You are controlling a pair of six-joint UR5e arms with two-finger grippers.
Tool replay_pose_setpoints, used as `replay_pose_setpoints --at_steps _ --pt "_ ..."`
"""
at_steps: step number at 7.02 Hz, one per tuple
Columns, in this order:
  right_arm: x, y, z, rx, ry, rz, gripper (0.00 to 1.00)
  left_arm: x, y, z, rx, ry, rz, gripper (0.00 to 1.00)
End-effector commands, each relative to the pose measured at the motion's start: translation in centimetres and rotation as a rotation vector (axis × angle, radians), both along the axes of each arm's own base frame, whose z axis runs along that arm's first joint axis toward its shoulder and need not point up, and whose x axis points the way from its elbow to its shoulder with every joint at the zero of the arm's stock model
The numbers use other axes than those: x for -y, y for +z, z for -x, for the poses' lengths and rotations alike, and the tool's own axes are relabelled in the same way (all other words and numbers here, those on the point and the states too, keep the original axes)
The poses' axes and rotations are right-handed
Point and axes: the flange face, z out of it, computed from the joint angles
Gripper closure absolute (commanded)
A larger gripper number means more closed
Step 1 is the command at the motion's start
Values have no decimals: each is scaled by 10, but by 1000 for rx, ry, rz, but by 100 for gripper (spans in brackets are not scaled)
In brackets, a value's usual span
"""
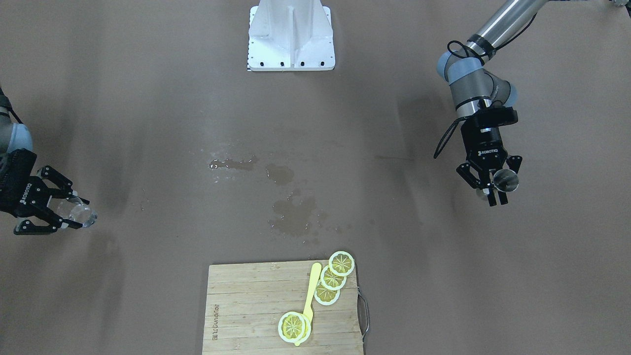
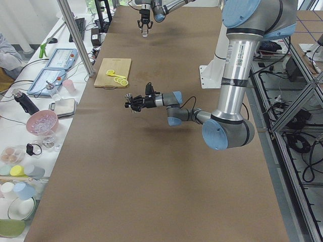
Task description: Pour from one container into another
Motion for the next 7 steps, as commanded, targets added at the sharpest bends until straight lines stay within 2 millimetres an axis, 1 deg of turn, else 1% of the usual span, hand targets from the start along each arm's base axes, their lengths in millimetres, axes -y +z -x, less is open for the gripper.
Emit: replay_pose_setpoints --at_steps 1,2,3,4,5,6,7 --pt "8 0 19 -17 15 -14 100 -44 33 6 -103 -59 28 100" --pt "-3 8 22 -8 5 -29 100 -65 46 -3 -108 -86 15 100" --pt "-15 27 24 -3 -7 -39 100 -76 63 -16 -126 -115 30 100" --pt "-18 35 23 2 -8 -47 100 -79 87 -27 -102 -188 20 100" --pt "-19 35 24 1 -10 -45 100 -79 102 -34 -85 -222 32 100" --pt "-20 39 25 0 -13 -43 100 -77 107 -38 -103 -239 35 100" --pt "-21 39 28 0 -18 -44 100 -77 107 -39 -147 -248 32 100"
